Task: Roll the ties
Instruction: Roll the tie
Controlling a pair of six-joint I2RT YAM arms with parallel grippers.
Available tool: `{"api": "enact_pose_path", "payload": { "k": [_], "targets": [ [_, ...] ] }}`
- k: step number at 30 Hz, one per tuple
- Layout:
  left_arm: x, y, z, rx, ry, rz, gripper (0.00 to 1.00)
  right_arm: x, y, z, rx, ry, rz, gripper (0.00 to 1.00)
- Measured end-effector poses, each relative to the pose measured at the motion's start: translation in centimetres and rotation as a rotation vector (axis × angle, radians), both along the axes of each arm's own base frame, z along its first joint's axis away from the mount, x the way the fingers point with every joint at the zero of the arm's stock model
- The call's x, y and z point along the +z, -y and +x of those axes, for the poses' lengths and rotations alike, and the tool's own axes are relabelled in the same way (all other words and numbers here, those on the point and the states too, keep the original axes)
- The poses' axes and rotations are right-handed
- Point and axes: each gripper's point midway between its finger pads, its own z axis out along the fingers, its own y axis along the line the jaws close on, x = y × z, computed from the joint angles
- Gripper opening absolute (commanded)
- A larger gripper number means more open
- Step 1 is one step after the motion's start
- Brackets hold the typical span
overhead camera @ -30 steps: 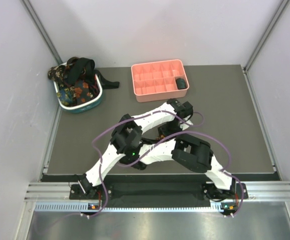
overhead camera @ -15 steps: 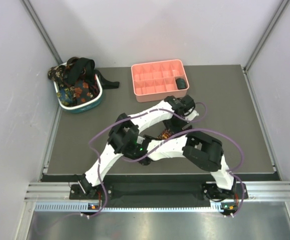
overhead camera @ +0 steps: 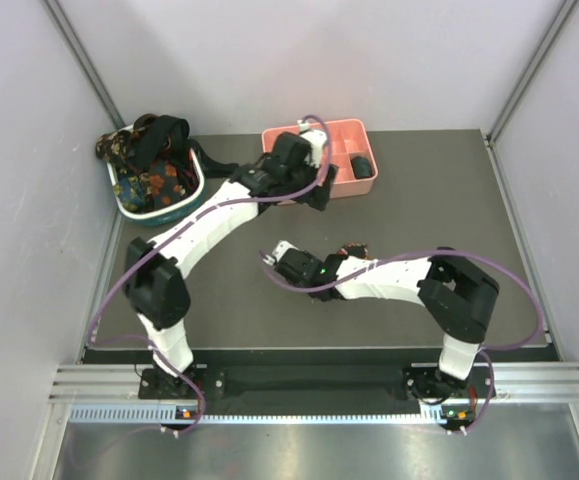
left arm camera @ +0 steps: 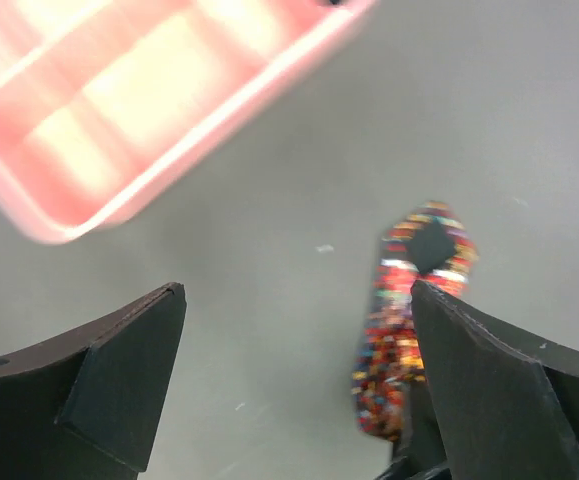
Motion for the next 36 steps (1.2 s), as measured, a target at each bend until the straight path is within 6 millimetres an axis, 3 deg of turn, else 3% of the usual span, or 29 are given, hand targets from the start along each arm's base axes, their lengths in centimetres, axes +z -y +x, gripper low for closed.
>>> {"api": "enact_pose_path", "payload": {
  "k": [4, 10, 16, 18, 23, 28, 36],
  "targets": [
    [0.1, -3.9, 0.9, 0.146, 0.035, -0.051, 0.99, 0.1, -0.4, 0.4, 0.013, -0.057, 0.085, 0.25],
    [-1.8, -7.5, -0.1, 0.289, 0.026, -0.106, 0.99, 0.5, -0.3, 1.0, -0.008, -0.15, 0.257, 0.25],
    [-2.8, -12.1, -0.1, 0.46, 0.029, -0.195, 0.99, 0.8, -0.2, 1.5, -0.071, -0.244, 0.452, 0.25],
    [-2.9, -12.7, -0.5, 0.48, 0.037, -0.219, 0.99, 0.8, -0.3, 1.6, -0.094, -0.264, 0.493, 0.25],
    [-3.8, -12.0, -2.8, 0.402, 0.044, -0.295, 0.99, 0.9, -0.4, 1.9, -0.156, -0.277, 0.579, 0.25],
    [-6.2, -10.4, -4.7, 0.288, -0.002, -0.336, 0.99, 1.1, 0.4, 2.3, -0.242, -0.336, 0.736, 0.27],
    [-9.8, -6.3, -7.2, 0.015, 0.002, -0.375, 0.99, 1.1, 2.1, 2.8, -0.333, -0.447, 0.99, 0.26]
  ]
}}
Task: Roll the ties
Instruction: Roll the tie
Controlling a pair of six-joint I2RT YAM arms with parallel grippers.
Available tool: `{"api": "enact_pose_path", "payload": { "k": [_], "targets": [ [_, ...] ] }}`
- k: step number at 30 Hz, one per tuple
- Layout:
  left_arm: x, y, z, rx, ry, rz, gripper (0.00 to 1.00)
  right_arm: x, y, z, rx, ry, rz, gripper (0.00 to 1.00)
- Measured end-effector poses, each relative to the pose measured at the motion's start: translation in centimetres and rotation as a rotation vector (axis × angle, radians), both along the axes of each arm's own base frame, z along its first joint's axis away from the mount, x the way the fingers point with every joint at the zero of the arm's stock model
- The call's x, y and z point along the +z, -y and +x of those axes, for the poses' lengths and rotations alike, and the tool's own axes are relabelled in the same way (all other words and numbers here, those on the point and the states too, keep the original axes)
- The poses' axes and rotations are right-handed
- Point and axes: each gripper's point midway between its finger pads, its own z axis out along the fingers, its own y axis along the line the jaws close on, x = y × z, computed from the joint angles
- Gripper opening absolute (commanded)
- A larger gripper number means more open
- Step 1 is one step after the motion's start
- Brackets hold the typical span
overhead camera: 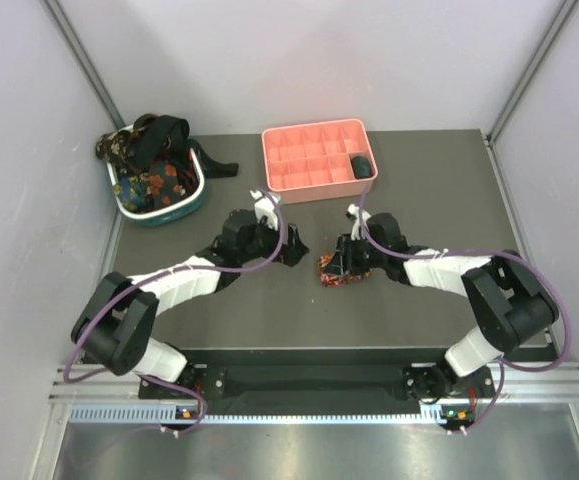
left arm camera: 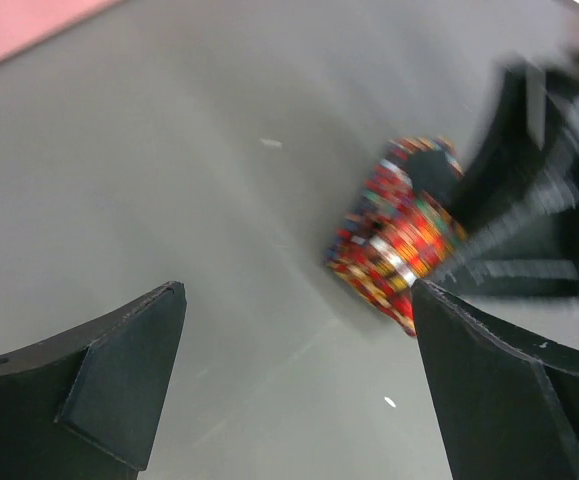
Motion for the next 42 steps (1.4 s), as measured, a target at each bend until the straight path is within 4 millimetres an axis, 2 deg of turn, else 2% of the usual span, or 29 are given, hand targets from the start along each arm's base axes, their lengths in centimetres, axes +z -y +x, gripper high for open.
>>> {"api": "enact_pose_path", "payload": {
  "k": [5, 6, 8, 13, 21, 29, 36, 39, 40, 41, 42],
  "targets": [
    [-1.0, 3.9, -3.0, -0.279, 0.125, 0.031, 0.99, -0.2, 1.5, -0.4, -0.028, -0.067, 0.179, 0.25],
    [-1.3, 5.3, -4.3, -0.387, 0.172, 0.043, 0.99, -0.1, 1.5, -0.4, -0.028, -0.066, 0.182, 0.25],
    [-1.7, 6.1, -5.0, -0.476, 0.212, 0.066, 0.99, -0.3, 1.9, -0.4, -0.031, -0.082, 0.222, 0.25],
    [-2.9, 7.3, -4.5, -0.603, 0.273, 0.133, 0.99, -0.9, 3.6, -0.2, -0.056, -0.146, 0.313, 0.25],
    [-4.5, 9.1, -3.4, -0.735, 0.308, 0.235, 0.99, -1.0, 4.0, -0.2, -0.04, -0.188, 0.388, 0.26],
    [-5.4, 10.9, -4.2, -0.867, 0.321, 0.286, 0.97, -1.0, 4.0, -0.1, -0.029, -0.21, 0.404, 0.26],
    [-7.8, 11.8, -4.8, -0.911, 0.274, 0.315, 0.87, -1.1, 4.0, -0.1, -0.028, -0.223, 0.405, 0.26],
    [-9.0, 12.1, -5.3, -0.912, 0.26, 0.351, 0.73, -1.1, 4.0, -0.1, -0.029, -0.226, 0.404, 0.28],
    [-9.2, 12.2, -5.2, -0.907, 0.27, 0.365, 0.69, -1.1, 4.0, 0.0, -0.028, -0.228, 0.402, 0.3],
    [-9.2, 12.3, -5.1, -0.897, 0.274, 0.375, 0.6, -1.1, 4.1, 0.0, -0.026, -0.228, 0.4, 0.32],
    [-9.2, 12.3, -4.9, -0.886, 0.274, 0.383, 0.58, -1.1, 4.1, 0.0, -0.027, -0.23, 0.399, 0.34]
  ]
}}
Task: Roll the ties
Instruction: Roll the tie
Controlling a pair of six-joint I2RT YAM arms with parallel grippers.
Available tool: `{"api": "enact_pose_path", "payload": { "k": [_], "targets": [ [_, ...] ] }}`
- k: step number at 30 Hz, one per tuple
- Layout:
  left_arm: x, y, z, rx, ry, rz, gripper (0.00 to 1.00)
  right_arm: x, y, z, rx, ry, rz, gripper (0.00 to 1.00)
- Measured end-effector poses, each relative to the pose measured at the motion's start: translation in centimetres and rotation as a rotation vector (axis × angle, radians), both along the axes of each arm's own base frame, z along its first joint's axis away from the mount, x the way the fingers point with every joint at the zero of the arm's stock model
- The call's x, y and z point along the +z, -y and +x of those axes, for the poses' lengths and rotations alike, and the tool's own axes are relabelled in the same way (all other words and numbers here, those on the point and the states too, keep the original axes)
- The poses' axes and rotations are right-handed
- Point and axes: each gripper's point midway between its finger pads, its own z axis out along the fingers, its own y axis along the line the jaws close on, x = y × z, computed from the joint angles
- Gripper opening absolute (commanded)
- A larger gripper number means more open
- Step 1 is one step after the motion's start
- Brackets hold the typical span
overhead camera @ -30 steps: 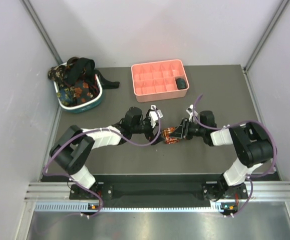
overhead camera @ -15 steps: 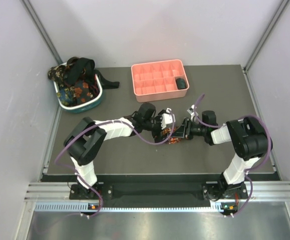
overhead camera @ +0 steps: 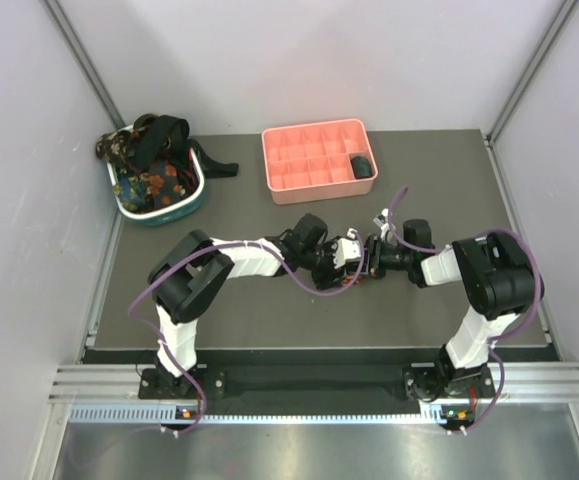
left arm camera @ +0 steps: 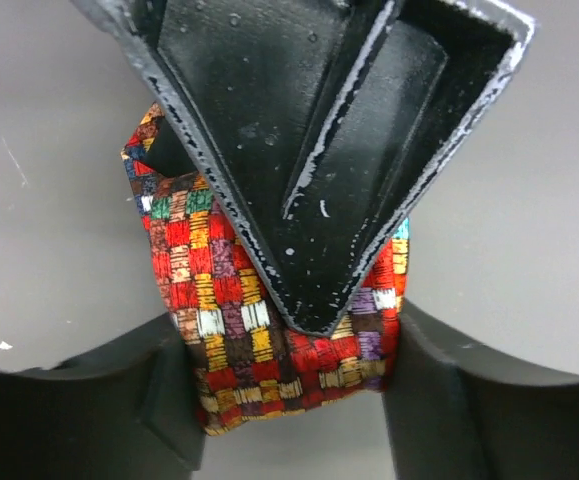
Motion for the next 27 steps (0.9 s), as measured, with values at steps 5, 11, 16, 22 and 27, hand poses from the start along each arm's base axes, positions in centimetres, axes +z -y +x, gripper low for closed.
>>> {"api": "enact_pose_path", "payload": {
  "k": [5, 11, 16, 22, 27],
  "targets": [
    [0.0, 0.1, 0.1, 0.015, 0.004, 0.001, 0.44, -0.1, 0.2, 0.2, -0.003, -0.003, -0.01, 0.37],
    [0.1, 0.2, -0.1, 0.004, 0.007, -0.015, 0.85, -0.1, 0.2, 0.2, 0.001, -0.007, -0.013, 0.36],
    [0.2, 0.4, -0.7, -0.028, -0.003, -0.024, 0.86, -0.1, 0.2, 0.2, 0.0, -0.008, -0.014, 0.35],
    [1.4, 1.4, -0.4, -0.06, 0.009, -0.052, 0.85, -0.2, 0.3, 0.2, -0.002, -0.013, -0.014, 0.34],
    [2.8, 2.7, 0.4, -0.072, 0.037, -0.104, 0.8, -0.1, 0.4, 0.1, -0.006, -0.014, -0.023, 0.33]
  ]
}}
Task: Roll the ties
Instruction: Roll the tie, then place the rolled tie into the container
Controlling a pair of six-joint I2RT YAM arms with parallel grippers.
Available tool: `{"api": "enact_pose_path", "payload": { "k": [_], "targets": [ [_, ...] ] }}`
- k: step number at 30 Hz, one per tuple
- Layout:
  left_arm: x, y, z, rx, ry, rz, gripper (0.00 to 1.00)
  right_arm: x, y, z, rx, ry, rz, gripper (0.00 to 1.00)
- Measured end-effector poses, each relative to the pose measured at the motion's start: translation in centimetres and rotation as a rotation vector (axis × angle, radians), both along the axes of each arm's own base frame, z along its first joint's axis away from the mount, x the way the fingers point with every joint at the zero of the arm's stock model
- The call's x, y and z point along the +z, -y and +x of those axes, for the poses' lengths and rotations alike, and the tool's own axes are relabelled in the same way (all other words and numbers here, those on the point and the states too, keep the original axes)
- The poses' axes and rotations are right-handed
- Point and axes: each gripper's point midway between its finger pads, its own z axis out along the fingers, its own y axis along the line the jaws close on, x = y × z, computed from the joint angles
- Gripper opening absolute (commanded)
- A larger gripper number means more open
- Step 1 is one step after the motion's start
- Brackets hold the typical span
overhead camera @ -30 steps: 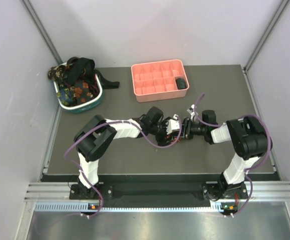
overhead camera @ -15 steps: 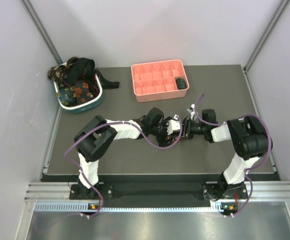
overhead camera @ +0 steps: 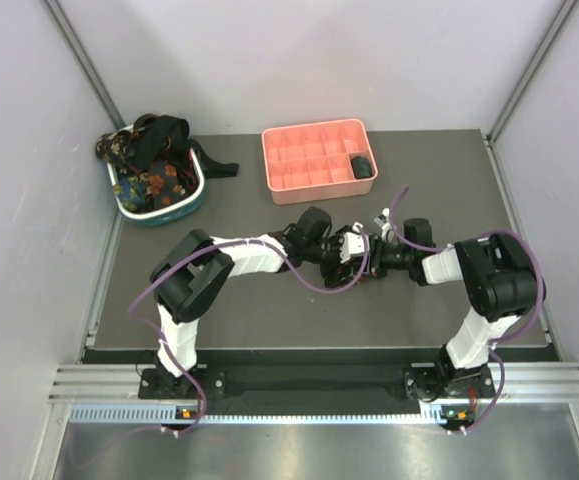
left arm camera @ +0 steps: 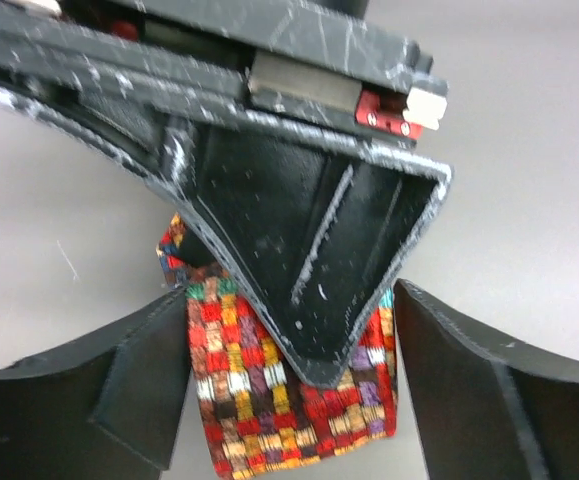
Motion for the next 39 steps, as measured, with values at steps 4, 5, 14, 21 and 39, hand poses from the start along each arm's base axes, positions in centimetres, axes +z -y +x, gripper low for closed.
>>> {"api": "enact_pose_path", "payload": {
  "k": [4, 5, 14, 21, 39],
  "targets": [
    [-0.2, 0.8, 0.3, -0.008, -0.013, -0.011, 0.74, 0.0, 0.1, -0.1, -0.003, -0.006, -0.004, 0.33],
    [-0.5, 0.9, 0.4, -0.01, -0.018, -0.009, 0.75, 0.0, 0.1, 0.0, -0.005, -0.007, -0.006, 0.33],
    [-1.7, 0.7, -0.2, -0.012, -0.054, 0.023, 0.49, -0.1, 0.1, -0.1, -0.009, -0.011, -0.009, 0.39],
    [-1.7, 0.7, -0.2, -0.023, -0.044, 0.038, 0.37, -0.2, 0.5, 0.0, -0.028, -0.022, -0.027, 0.51],
    [-2.1, 0.4, 0.1, 0.01, -0.007, 0.114, 0.34, 1.0, 5.0, 0.5, -0.18, -0.021, -0.179, 0.54]
  ]
}}
